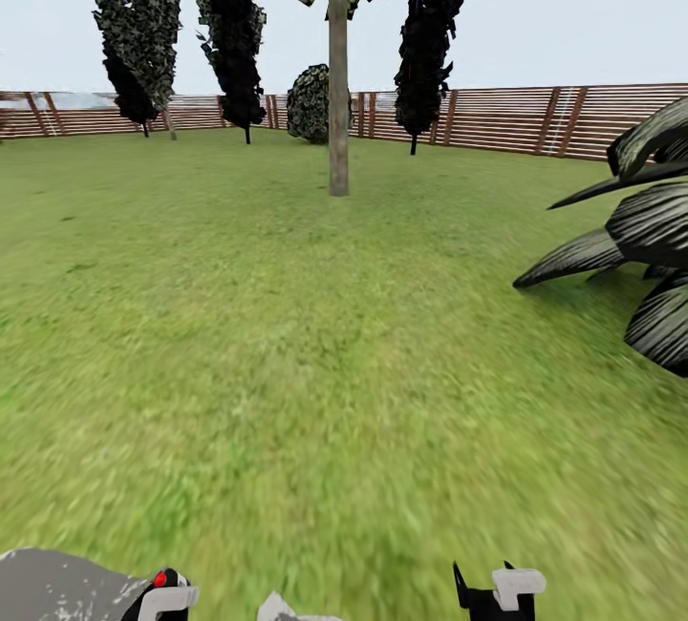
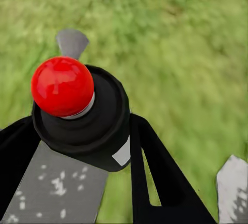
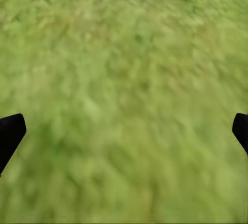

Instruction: In the garden, pick up the pesticide atomizer on the floor and spray pesticide onto both trees until each tree trunk is fully covered.

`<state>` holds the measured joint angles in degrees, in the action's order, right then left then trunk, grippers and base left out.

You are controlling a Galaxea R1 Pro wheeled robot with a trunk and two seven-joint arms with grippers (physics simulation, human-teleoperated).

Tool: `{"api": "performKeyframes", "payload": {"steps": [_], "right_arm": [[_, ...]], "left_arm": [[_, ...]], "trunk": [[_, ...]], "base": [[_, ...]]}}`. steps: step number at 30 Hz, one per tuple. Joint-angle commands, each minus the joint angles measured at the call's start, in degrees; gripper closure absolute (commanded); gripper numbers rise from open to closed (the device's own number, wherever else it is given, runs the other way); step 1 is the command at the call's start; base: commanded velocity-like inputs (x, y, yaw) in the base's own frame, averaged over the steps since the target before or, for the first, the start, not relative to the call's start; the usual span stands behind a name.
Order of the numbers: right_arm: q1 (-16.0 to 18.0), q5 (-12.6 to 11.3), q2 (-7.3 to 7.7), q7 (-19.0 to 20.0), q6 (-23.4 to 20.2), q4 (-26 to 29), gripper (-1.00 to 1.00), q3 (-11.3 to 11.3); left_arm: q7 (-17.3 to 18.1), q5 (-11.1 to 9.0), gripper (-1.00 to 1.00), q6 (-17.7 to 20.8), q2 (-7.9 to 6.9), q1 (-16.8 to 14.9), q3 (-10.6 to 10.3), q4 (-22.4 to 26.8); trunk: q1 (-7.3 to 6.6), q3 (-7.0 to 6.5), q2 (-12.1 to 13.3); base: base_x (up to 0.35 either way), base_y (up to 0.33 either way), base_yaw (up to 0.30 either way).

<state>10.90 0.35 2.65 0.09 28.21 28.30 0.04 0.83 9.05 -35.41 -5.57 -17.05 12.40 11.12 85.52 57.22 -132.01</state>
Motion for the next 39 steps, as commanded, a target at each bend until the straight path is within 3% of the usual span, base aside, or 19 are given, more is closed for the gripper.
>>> {"api": "performKeyframes", "payload": {"steps": [1, 39], "right_arm": [[0.00, 0.00, 0.00, 0.00, 0.00, 0.00, -1.00, 0.02], [0.00, 0.00, -0.01, 0.00, 0.07, 0.00, -1.00, 0.04]], "left_arm": [[0.02, 0.00, 1.00, 0.03, 0.01, 0.00, -0.01, 0.02], [-0.03, 0.00, 1.00, 0.08, -0.06, 0.00, -0.01, 0.04]], "trunk": [[0.00, 0.00, 0.00], [0.00, 0.00, 0.00]], "base": [[0.337, 0.000, 0.000], [0.337, 0.000, 0.000]]}}
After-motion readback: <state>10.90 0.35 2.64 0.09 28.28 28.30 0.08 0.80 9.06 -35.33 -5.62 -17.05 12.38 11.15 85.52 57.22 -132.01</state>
